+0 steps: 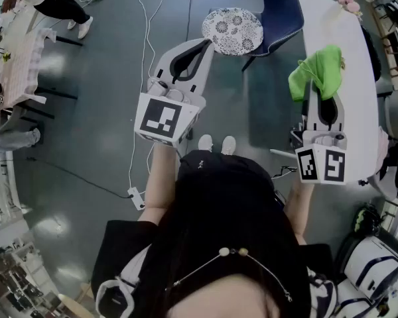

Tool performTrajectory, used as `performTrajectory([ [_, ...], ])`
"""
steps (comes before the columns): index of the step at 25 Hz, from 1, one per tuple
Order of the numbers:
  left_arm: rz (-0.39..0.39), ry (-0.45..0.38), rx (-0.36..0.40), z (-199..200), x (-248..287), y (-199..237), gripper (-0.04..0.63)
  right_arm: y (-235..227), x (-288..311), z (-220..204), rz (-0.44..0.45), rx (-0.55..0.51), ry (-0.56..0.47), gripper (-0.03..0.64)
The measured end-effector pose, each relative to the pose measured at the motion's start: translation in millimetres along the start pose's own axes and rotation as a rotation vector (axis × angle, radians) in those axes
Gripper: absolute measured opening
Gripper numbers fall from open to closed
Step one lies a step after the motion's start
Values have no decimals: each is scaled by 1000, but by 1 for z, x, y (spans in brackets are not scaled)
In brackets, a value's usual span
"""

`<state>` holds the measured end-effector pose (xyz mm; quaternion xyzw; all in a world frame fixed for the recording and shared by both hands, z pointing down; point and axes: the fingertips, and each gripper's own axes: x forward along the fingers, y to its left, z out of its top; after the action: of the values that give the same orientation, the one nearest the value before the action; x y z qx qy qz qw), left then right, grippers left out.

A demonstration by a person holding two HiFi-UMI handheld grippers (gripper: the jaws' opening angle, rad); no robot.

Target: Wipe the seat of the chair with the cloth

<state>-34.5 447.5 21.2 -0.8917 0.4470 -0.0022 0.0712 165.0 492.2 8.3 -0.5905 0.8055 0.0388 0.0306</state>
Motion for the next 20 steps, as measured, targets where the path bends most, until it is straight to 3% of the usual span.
performTrajectory([
  [20,-10,26,-15,-8,-23,13,6,16,-1,-17,-2,4,57,49],
])
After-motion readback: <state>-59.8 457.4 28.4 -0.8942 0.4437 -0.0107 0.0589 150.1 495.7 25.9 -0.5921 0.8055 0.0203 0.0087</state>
